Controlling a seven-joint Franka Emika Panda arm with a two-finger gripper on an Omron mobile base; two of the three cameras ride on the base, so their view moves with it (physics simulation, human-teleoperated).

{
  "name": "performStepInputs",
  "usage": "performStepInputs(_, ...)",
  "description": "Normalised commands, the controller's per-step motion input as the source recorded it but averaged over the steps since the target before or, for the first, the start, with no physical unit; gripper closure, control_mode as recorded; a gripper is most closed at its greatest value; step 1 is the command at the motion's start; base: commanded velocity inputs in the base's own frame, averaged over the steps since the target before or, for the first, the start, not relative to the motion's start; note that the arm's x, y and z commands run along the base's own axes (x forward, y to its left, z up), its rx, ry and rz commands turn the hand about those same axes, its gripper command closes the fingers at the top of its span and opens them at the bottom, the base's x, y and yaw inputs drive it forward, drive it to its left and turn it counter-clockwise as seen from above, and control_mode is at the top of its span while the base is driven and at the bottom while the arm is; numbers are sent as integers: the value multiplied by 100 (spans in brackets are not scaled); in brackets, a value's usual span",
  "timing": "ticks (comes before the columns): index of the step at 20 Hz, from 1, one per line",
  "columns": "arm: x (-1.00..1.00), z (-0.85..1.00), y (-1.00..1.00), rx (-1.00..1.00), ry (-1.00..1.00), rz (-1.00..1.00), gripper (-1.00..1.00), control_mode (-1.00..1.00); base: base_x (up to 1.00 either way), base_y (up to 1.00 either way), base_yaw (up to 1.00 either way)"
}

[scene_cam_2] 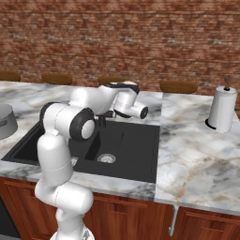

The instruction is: Dump the broccoli from the pot into the sink. Then turn on the water and wash the broccoli. Then turn off the water and put the broccoli back in the pot.

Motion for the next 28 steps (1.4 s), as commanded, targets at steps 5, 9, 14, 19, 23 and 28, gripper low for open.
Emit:
performStepInputs(5,-43,55,0,-7,0,0,-100,-100,0,0,0)
performStepInputs(9,-40,42,0,-7,0,0,-100,-100,0,0,0)
performStepInputs(14,-36,39,0,-6,0,0,-100,-100,0,0,0)
performStepInputs(19,-34,45,0,-4,2,0,-100,-100,0,0,0)
performStepInputs(23,-37,39,0,-5,2,0,-100,-100,0,0,0)
performStepInputs(28,-42,27,1,-9,6,0,-100,-100,0,0,0)
